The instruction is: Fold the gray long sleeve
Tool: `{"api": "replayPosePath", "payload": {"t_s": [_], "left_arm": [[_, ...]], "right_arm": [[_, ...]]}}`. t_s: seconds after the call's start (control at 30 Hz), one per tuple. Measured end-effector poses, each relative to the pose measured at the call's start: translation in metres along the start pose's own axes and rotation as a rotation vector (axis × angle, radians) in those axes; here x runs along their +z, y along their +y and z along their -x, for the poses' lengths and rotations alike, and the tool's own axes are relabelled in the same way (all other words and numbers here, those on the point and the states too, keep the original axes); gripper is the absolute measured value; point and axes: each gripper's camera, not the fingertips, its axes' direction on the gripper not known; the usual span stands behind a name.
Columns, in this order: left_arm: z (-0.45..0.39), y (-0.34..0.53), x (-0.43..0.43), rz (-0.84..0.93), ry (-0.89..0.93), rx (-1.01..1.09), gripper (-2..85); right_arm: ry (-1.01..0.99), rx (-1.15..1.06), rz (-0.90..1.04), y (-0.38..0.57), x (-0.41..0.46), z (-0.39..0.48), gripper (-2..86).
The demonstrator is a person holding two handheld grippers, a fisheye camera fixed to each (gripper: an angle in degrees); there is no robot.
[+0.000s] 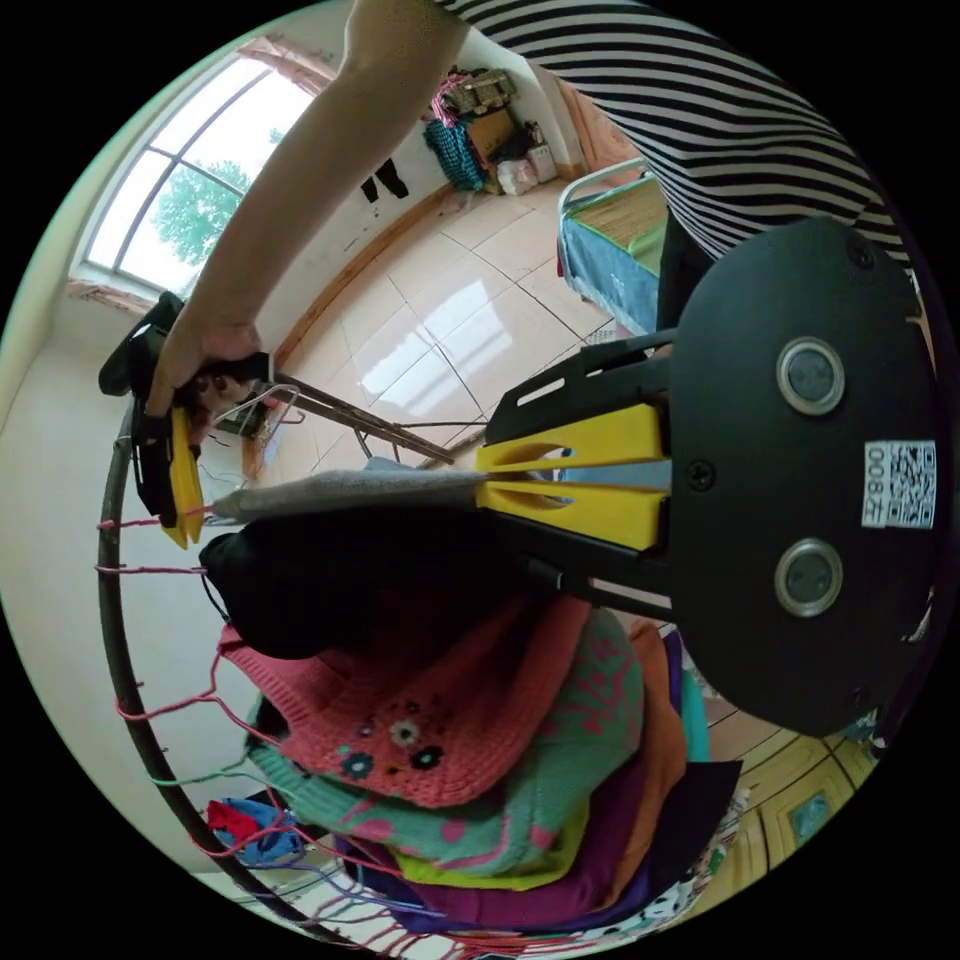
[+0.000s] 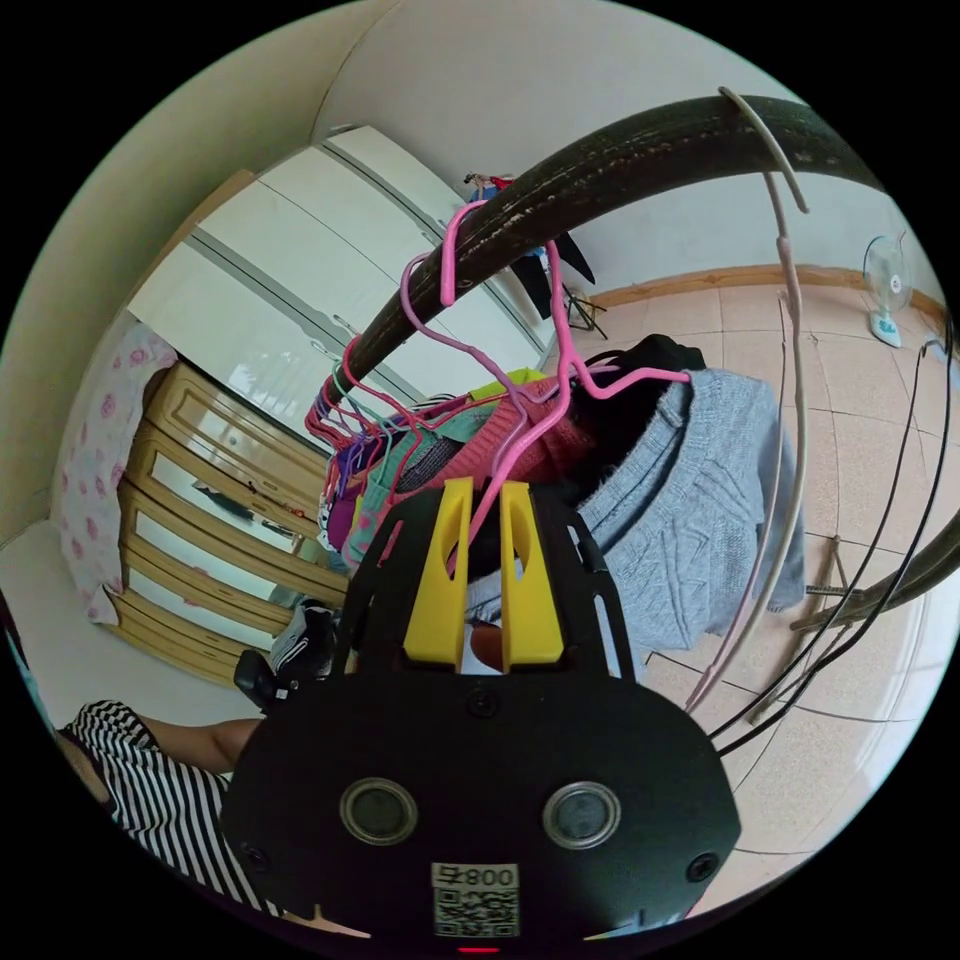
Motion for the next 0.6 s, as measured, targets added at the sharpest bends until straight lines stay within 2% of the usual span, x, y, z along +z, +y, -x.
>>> {"api": "replayPosePath", "payload": {"t_s": [0.27,0.47,0.6], "left_arm": [[-0.02,0.052,-0.006,-0.001,0.024,-0.019,1.2],[-0.017,0.076,0.004,-0.027,0.112,-0.115,1.5],[-0.019,0.08,0.002,-0.134,0.16,-0.19,2.5]], "right_arm": [[-0.048,0.014,0.073,0.021,0.05,-0.024,4.8],[-0.032,0.018,0.117,0.032,0.078,-0.036,4.2],[-0.046,0.032,0.107,0.038,0.096,-0.045,3.8]]}}
